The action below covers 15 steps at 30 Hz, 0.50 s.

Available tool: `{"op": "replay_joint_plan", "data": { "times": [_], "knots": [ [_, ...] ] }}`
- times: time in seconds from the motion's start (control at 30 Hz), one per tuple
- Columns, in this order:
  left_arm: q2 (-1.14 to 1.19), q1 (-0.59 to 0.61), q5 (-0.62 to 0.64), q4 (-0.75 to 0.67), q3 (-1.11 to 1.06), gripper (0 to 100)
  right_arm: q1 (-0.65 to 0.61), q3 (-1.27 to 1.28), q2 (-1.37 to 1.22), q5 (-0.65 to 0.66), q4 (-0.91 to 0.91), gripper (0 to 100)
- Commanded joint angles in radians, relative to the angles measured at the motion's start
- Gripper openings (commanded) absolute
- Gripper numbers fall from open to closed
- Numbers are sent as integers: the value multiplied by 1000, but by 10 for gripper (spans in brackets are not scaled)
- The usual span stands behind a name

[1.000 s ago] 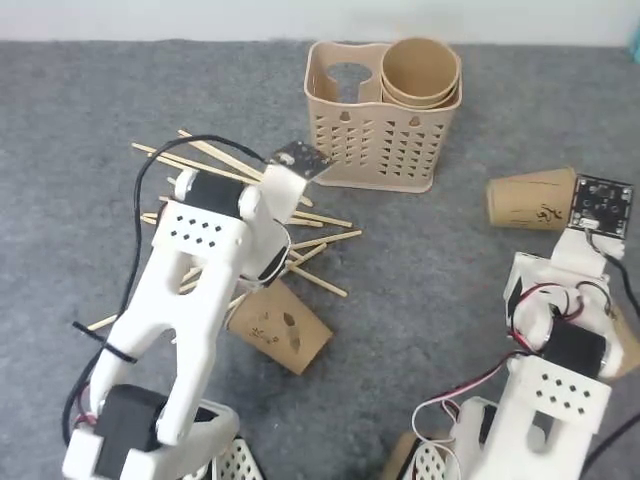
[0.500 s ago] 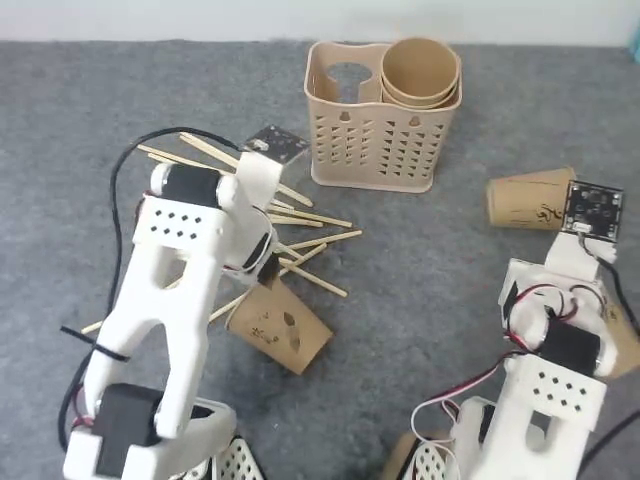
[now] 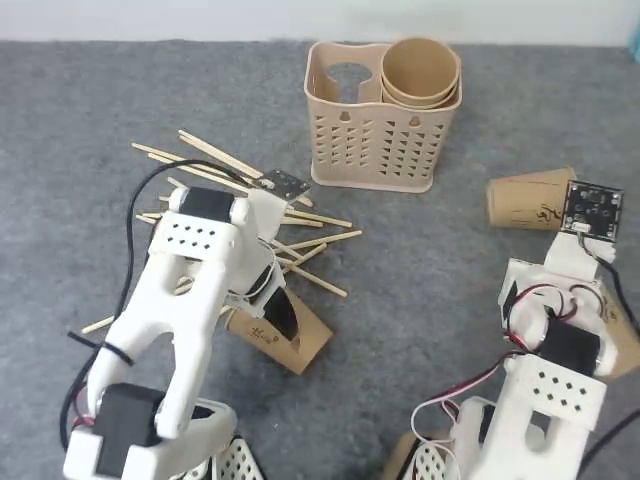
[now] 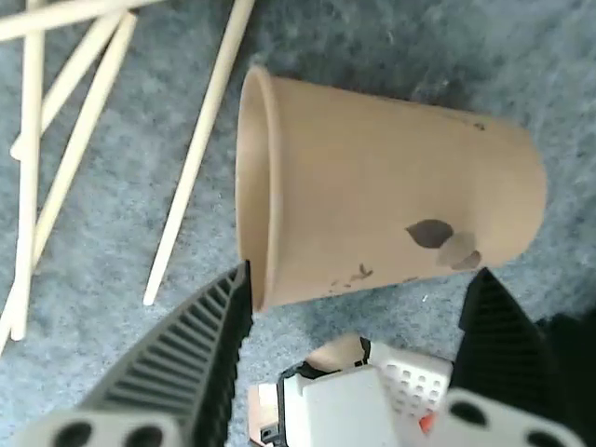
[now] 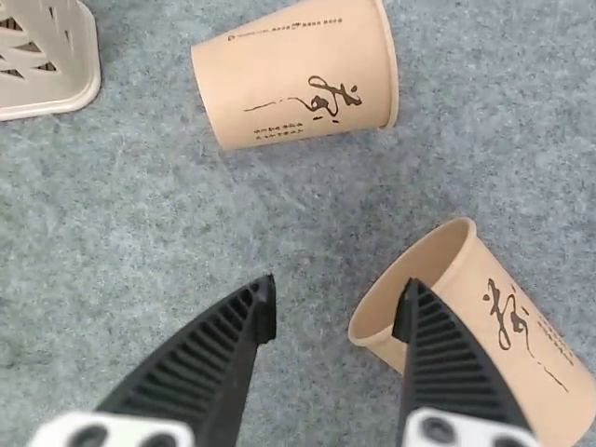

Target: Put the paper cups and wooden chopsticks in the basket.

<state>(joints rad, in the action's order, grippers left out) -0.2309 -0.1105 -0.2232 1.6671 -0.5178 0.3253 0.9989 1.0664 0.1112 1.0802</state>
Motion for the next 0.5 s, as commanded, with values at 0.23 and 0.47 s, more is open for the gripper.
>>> {"op": "replay_joint_plan", "data": {
  "times": [0.23,0.47],
  "knots": [
    [-3,-126,5,-83,-91,104,-7,-6,28,-14,2,221],
    [-11,-149,5,-25,5,9,-10,-6,28,-14,2,221]
  ]
}}
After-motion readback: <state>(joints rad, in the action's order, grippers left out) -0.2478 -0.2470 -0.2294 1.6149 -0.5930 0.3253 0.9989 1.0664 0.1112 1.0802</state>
